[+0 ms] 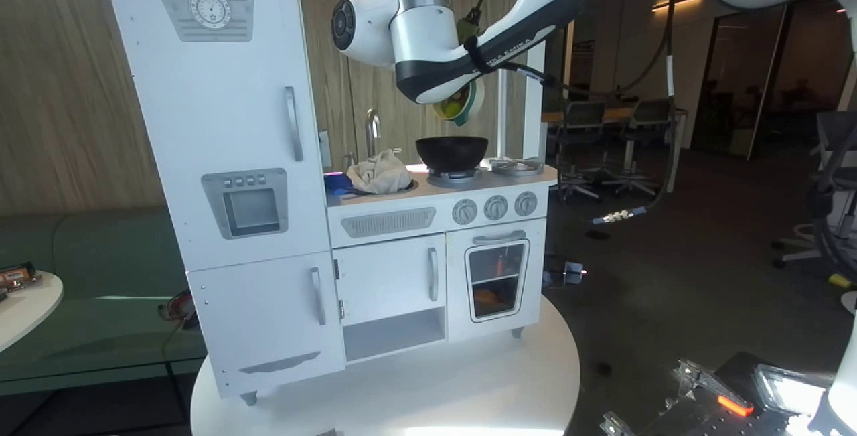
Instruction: Pour the contents from the white pot into the black bowl, then use the spoon to stir in the black bowl
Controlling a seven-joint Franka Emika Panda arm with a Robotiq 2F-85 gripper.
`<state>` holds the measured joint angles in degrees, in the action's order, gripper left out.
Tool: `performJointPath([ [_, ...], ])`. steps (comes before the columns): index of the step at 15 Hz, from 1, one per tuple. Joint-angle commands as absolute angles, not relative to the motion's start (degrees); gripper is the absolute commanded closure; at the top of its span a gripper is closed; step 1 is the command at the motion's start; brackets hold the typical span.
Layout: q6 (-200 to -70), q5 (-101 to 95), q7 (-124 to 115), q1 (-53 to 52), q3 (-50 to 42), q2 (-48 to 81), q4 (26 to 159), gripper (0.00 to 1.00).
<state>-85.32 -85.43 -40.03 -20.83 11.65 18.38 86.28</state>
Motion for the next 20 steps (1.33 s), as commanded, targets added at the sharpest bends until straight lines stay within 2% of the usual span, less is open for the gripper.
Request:
performJointPath([
  [1,-82.3,-89.5,-35.7,-22.0,11.8,19.5,85.5,0.98],
  [5,-82.0,-90.1,-29.9,-21.6,11.6,20.9,86.3,0.99],
  [11,-89.8,-96.1,-24.9,-20.6,11.5,17.8,90.3,0.99],
  [20,-110.4,-98.6,-21.4,-15.3,11.6,11.7,95.6,0.99],
])
